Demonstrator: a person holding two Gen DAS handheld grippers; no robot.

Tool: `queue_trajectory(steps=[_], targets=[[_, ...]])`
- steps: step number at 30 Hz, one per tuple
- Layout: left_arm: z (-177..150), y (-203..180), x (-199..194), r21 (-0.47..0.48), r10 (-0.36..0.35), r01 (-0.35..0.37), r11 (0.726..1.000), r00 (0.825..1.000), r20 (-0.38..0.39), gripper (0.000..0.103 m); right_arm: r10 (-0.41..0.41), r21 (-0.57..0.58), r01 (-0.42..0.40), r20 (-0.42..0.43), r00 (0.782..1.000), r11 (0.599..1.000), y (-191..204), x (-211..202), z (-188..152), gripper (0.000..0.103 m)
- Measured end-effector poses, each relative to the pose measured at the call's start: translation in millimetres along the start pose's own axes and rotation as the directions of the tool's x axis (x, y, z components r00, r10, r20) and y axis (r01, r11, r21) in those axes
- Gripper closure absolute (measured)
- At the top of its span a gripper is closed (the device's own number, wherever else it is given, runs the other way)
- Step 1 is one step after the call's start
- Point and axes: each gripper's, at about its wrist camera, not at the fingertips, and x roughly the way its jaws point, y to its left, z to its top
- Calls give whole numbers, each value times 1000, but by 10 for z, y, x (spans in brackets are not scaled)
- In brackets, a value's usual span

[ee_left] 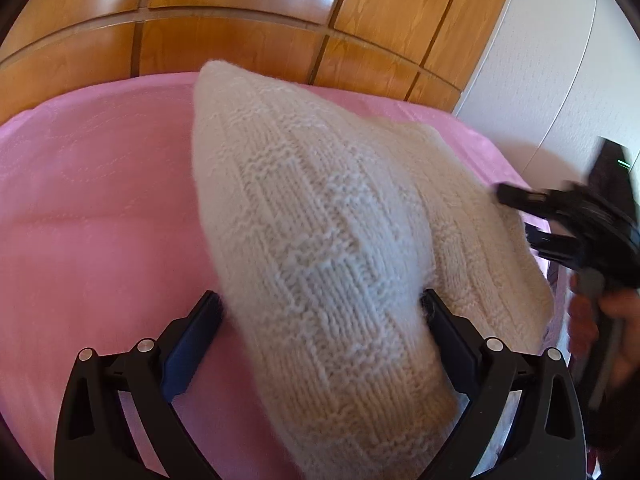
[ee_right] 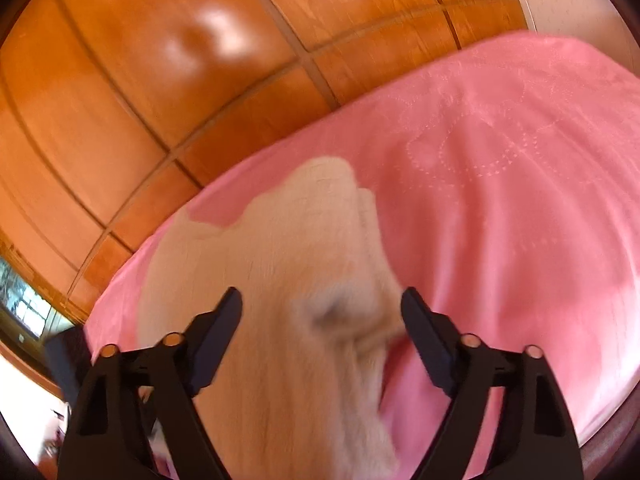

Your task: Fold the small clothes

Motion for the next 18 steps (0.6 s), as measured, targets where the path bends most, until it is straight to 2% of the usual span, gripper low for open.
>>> queue_trajectory(steps=[1, 3, 4, 5, 7, 9, 12, 14, 16, 18], targets=[[-14, -5, -14, -3, 2, -2, 1000, 1000, 8, 6, 0, 22, 1, -43, 999, 1000, -36, 133, 65, 57], [-32, -7, -62, -12, 2, -2, 1000, 1000, 23, 6, 28, 46, -23, -92, 995, 999, -36, 272, 108, 65], [-32, -7, -66, -15, 1, -1, 1000, 1000, 20, 6, 28, 30, -26, -88, 996, 999, 20, 268, 124, 77], [-26, -18, -56, -16, -1, 1, 1000, 1000, 14, 6, -1, -27, -1, -58, 998, 1000, 114, 207, 142, 83], [-13, -65, -27, 1, -2, 2, 1000, 1000, 5, 5, -99, -125, 101, 25, 995, 987, 251, 65, 152, 85], [-13, -101, 7, 27, 16, -16, 1000, 1000, 7, 4, -131, -87, 134, 34, 991, 987, 191, 44, 135, 86], [-10, -62, 14, 17, 4, -4, 1000, 1000, 14, 4, -137, -47, 134, -56, 989, 990, 16, 299, 4, 84], [-16, -31, -40, -2, 0, 0, 1000, 1000, 22, 4, -96, -11, 96, 4, 995, 995, -49, 258, -72, 77], [-24, 12, -136, -42, -1, 3, 999, 999, 40, 4, -76, 31, 75, 26, 997, 997, -77, 158, -96, 49], [-5, 56, -247, -83, -6, 12, 997, 998, 64, 4, -68, 53, 64, 69, 995, 996, -80, 6, -109, 38]])
